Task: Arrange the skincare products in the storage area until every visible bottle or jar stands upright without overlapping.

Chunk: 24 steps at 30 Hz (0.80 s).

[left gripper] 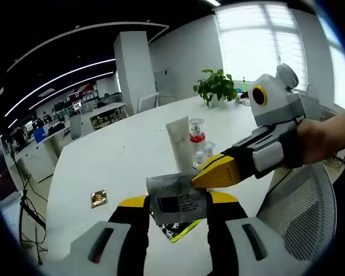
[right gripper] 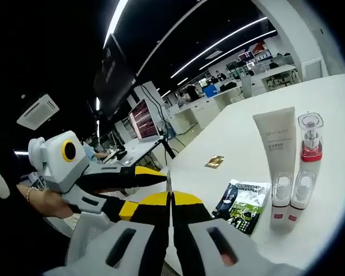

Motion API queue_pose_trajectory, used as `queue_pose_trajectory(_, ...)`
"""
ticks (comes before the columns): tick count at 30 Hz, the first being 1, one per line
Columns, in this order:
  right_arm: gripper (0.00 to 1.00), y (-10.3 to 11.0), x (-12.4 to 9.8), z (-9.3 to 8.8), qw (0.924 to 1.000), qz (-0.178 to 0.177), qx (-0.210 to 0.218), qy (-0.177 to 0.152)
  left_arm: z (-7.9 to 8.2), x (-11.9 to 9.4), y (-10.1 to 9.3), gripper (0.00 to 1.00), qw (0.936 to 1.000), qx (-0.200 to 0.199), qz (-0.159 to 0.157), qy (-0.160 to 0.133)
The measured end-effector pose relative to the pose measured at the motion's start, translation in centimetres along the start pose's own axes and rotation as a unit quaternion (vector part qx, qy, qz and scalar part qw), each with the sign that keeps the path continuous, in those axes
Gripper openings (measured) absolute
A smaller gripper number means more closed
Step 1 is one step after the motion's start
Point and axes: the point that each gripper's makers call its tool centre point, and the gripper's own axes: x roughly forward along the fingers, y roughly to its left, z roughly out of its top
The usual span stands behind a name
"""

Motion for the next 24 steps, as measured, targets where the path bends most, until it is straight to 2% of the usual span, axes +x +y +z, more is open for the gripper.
queue_pose_trajectory(4, 0.01, -0.3, -0.1, 0.1, 1.0, 0.001, 0.005, 0.0, -0.1, 0.0, 0.1, 0.39, 0.9999, -0.008, -0.008, -0.001)
queue_pose_trajectory(10, 0.01, -0.6, -0.3, 0.3, 1.0, 0.002, 0.007, -0.001, -0.7, -0.5, 0.3, 0.38, 0.9986, -0.037, -0.037, -0.001)
queue_pose_trajectory(11, 0.01, -0.6, -0.3, 0.3, 1.0, 0.002, 0.007, 0.0, -0.8, -0.6, 0.1, 0.38, 0.9958, -0.076, -0.051, -0.004)
queue_pose_trajectory(12, 0.01, -0.6, -0.4, 0.3, 1.0, 0.002, 0.008, 0.0, -0.8, -0.7, -0.1, 0.37, 0.9936, -0.094, -0.062, -0.006)
queue_pose_trajectory(17, 0.01, -0.1, -0.7, 0.7, 0.9997, 0.013, 0.018, -0.003, -2.0, -1.2, 1.0, 0.28, 0.9871, -0.135, -0.086, -0.001)
queue_pose_trajectory(19, 0.01, 0.1, -0.8, 0.8, 0.9996, 0.017, 0.022, -0.005, -2.1, -1.4, 1.2, 0.22, 0.978, -0.183, -0.099, -0.01)
queue_pose_trajectory(21, 0.01, 0.1, -0.8, 0.9, 0.9994, 0.021, 0.028, -0.006, -2.0, -1.6, 1.2, 0.17, 0.9634, -0.237, -0.123, -0.021)
queue_pose_trajectory(23, 0.01, 0.2, -0.9, 0.9, 0.9992, 0.024, 0.032, -0.005, -2.3, -1.8, 1.7, 0.13, 0.9577, -0.252, -0.135, -0.029)
queue_pose_trajectory(24, 0.01, 0.3, -0.8, 0.8, 0.9991, 0.026, 0.033, -0.004, -2.6, -1.9, 2.1, 0.11, 0.9574, -0.254, -0.133, -0.03)
